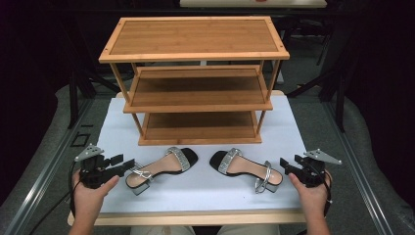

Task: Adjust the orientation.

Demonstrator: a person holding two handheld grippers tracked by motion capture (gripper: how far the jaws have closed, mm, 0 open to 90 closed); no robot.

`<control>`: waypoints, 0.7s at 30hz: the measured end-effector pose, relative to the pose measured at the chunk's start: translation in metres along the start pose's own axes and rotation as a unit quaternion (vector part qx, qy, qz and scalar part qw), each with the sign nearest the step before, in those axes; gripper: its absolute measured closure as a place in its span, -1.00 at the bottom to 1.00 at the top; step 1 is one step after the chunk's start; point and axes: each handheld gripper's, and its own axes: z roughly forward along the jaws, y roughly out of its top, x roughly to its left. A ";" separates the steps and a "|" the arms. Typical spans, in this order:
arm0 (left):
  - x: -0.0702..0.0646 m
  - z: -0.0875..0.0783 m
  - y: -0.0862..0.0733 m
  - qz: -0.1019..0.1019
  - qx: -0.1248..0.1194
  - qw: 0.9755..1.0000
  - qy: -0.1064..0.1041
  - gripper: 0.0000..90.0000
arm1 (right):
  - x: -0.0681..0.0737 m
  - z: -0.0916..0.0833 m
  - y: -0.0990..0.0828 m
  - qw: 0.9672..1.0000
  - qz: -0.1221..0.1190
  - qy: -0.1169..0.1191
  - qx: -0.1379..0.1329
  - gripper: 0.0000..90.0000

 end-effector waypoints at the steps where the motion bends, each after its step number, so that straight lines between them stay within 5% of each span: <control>1: 0.000 0.002 -0.001 0.002 0.003 1.000 0.005 -0.04 | 0.000 0.000 0.000 1.000 0.001 0.000 0.000 -0.19; 11: 0.006 0.018 -0.011 -0.004 0.059 0.998 0.004 0.19 | -0.001 0.005 -0.003 1.000 0.003 0.003 0.011 -0.20; 18: 0.008 0.014 -0.011 0.001 0.083 0.996 0.012 0.70 | -0.002 0.006 -0.005 1.000 0.010 0.004 0.005 -0.20; 21: 0.007 0.013 -0.010 0.019 0.093 0.995 0.023 0.88 | -0.003 0.006 -0.005 1.000 0.011 0.000 0.014 -0.20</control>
